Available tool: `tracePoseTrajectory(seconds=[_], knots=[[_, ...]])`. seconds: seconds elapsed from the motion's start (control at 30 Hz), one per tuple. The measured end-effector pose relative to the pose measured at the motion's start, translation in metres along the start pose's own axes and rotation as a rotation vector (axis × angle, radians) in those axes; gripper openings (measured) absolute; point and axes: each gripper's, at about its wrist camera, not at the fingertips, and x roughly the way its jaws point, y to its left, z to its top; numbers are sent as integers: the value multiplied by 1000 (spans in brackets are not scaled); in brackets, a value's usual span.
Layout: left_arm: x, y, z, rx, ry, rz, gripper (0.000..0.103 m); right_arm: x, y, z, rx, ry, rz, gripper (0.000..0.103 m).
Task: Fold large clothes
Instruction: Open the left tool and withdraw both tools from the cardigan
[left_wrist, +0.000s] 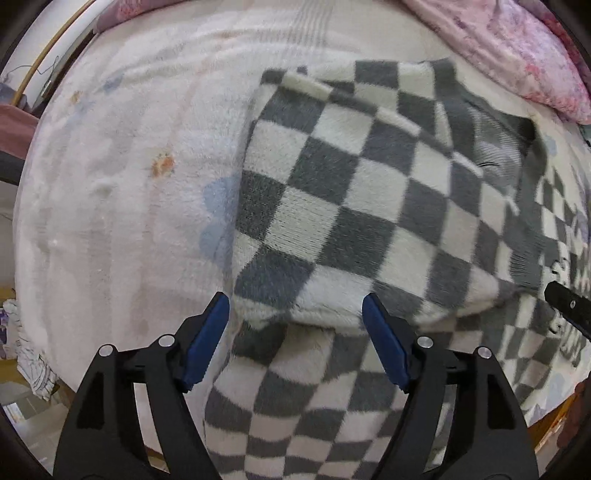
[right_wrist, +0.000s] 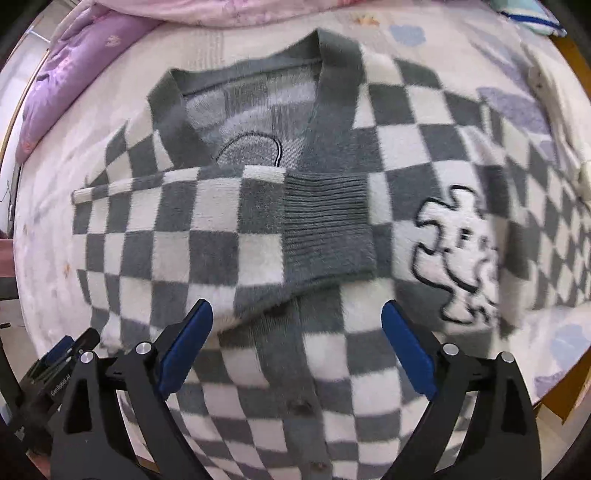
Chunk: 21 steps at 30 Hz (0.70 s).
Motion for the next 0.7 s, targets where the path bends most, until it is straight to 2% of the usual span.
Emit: tracePoseTrajectory(seconds=[0.07,0.1,0.17,0.27,0.33,0.47,0.6,0.7], knots=[[-15,-2,-13,-2,-13,-10,76,-21,1,-25,-15,-5,20,89],[-31,-6,-36,-2,-30,-17,77,-34,0,-27,-21,-16,25,89],[-49,-7,-56,4,-55,-20,79,-52,8,-61,-22,-44,34,89],[-80,-16,-73,2,-85,-9,80,-90,-2,-88,-5,-63,63,90],[-103,-19,-90,-10,-91,-29,80,-112,-5,-109,-10,-68,80,90],[-143,-25,-121,-9,-109,-116,83,-140,-12,-141,-4,-46,84,91],[-179,-34,-155,10,-130,-107,83,-162,-17,-172,-30,-21,73,91],[-200,-38,-175,21,-146,-103,83,-185,-17,-194,-63,-36,58,91]])
